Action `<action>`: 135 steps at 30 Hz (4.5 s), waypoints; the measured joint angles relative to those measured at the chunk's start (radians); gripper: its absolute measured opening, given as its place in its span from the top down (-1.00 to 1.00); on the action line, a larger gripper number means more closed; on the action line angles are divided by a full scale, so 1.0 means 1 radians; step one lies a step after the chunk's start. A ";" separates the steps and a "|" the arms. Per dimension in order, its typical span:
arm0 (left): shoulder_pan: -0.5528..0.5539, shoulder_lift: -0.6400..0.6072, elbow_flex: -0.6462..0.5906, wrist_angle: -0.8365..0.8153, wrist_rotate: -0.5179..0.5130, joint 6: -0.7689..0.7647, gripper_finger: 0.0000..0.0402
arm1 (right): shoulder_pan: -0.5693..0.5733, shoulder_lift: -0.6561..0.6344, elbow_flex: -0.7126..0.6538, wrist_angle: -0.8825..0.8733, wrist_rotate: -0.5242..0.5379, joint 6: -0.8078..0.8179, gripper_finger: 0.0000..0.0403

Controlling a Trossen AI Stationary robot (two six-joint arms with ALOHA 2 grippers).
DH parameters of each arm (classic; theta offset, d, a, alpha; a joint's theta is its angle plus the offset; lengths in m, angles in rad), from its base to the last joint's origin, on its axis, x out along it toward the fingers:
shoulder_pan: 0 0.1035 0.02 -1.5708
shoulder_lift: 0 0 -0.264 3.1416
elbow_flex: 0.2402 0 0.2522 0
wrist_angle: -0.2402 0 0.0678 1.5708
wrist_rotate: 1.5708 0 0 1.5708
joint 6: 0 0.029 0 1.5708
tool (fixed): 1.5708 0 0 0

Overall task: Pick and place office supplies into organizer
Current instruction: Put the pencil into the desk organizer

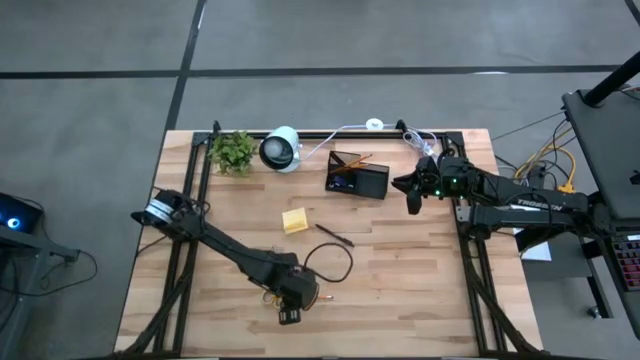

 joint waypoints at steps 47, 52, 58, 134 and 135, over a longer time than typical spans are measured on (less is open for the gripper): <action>-0.010 0.121 0.000 -0.002 -0.020 -0.015 0.92 | 0.000 0.000 -0.001 -0.002 -0.009 0.022 0.72; -0.010 0.119 0.000 0.003 -0.013 -0.015 0.94 | 0.000 0.000 -0.001 -0.002 -0.009 0.017 0.72; -0.010 0.106 -0.001 0.009 -0.005 -0.015 0.95 | 0.000 0.000 -0.001 -0.002 -0.009 0.014 0.72; 0.465 -0.143 -0.003 0.539 -0.266 0.146 0.97 | 0.000 0.005 -0.001 0.005 0.079 0.003 0.72; 0.475 -0.143 -0.003 0.557 -0.266 0.168 0.97 | 0.000 0.005 -0.001 0.006 0.084 0.003 0.72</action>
